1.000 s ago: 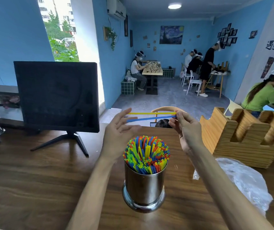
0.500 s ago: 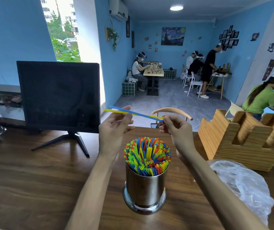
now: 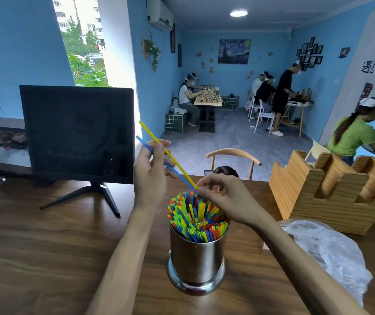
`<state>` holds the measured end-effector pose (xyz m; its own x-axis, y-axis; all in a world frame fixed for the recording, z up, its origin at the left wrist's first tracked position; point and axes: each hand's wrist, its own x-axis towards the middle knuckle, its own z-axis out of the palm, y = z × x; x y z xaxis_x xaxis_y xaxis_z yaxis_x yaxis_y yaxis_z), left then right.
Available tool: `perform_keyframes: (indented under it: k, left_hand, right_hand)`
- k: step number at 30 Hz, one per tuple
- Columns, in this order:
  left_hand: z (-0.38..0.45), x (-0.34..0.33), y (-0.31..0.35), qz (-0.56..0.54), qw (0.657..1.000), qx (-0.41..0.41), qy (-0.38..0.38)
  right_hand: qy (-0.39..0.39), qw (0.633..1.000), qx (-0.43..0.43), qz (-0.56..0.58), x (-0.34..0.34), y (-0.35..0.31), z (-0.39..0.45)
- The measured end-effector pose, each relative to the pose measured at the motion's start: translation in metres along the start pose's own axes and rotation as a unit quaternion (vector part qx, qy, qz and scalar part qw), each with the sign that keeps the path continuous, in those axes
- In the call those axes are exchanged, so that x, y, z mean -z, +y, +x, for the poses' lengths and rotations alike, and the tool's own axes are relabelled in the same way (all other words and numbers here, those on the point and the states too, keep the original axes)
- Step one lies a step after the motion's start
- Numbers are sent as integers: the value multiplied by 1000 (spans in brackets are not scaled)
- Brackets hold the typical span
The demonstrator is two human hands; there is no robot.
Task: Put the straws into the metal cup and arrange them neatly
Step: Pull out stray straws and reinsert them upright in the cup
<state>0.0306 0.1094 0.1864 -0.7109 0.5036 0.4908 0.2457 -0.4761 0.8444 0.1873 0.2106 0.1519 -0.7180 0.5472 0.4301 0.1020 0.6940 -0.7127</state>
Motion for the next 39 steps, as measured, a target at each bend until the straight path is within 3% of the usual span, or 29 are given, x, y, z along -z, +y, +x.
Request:
perform_keyframes:
  k: [4, 9, 12, 16, 25, 34, 39]
  left_hand:
    - [0, 1, 7, 46, 997, -31, -58]
    - [0, -1, 12, 73, 985, -4, -154]
    - [0, -2, 16, 101, 983, -38, -150]
    - [-8, -4, 24, 59, 990, -69, -112]
    - [-10, 0, 32, 174, 961, -128, -175]
    - [-9, 2, 26, 189, 963, -94, -165]
    - [-11, -2, 10, 198, 960, -57, -189]
  right_hand:
    - [-23, 999, 23, -26, 2, -12, -3]
    - [0, 998, 55, 7, -3, -21, -3]
    - [-1, 999, 37, -9, -6, -20, -2]
    - [-6, 1000, 14, -27, -4, -21, -1]
    - [-27, 990, 16, -141, 5, -30, 2]
    - [12, 994, 1, -106, 0, -28, 3]
    - [-27, 992, -16, -119, 4, -21, 3]
